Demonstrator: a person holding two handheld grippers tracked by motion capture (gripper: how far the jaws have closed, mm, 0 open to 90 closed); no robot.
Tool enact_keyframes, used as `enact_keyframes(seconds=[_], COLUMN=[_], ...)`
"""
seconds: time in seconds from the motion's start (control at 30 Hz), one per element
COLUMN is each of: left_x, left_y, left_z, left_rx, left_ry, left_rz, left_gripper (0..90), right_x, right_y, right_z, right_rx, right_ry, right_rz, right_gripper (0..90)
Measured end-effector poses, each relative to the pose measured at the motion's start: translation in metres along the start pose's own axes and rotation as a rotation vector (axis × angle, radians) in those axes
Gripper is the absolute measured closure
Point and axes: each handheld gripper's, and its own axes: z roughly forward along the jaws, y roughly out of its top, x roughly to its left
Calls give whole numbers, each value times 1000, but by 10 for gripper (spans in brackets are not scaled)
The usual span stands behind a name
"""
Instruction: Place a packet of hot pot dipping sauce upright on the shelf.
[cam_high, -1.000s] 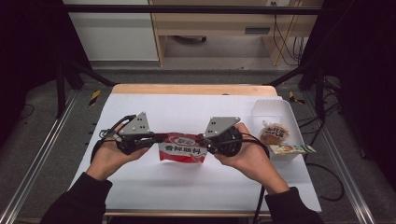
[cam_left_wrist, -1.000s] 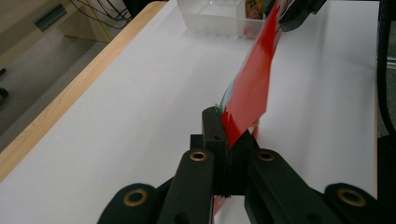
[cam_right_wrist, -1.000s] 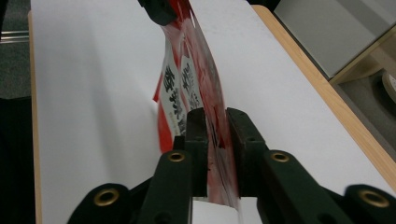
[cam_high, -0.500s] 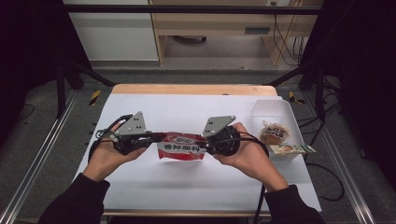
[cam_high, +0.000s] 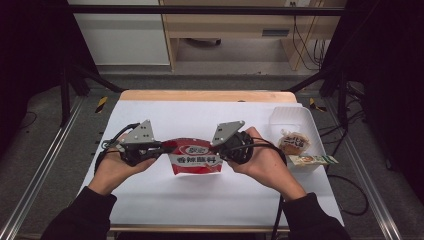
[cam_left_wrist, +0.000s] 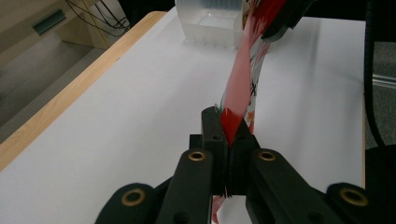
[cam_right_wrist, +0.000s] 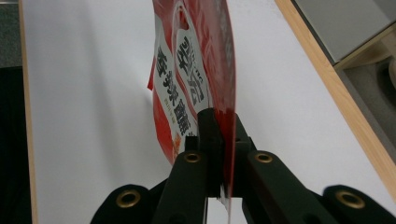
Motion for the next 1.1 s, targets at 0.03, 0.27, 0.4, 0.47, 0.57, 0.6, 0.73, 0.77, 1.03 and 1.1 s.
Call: enact_keyframes(seconds=[0.03,0.27,0.4,0.47,0.57,0.6,0.73,0.77,1.03,1.1], left_x=[0,2,-3,-10,-15,-16,-13,-11,-8,-8], left_y=[-1,-18,-38,-55,-85,-94,-123,-127,-147,-151], left_z=[0,-11,-18,-21,-20,-19,-19,-19,-22,-22], left_rx=[-9,-82,-81,-65,-23,-8,-7,0,-29,-15], left_ry=[2,86,148,202,262,273,306,315,346,346], left_rz=[-5,-90,-117,-129,-182,-196,-263,-279,-317,-316], left_gripper=[886,556,380,337,271,256,179,161,104,101], right_x=[-1,-9,-14,-17,-19,-21,-29,-32,-53,-59], right_y=[1,12,11,10,10,10,9,9,7,6], right_z=[-1,-5,-9,-13,-17,-19,-33,-36,-60,-66], right_rx=[3,37,39,38,39,39,10,3,-26,-28], right_ry=[-3,-32,-45,-53,-63,-69,-94,-93,-129,-139], right_rz=[-9,-54,-57,-54,-58,-63,-53,-50,-58,-56], right_gripper=[896,897,897,898,897,898,897,897,897,898])
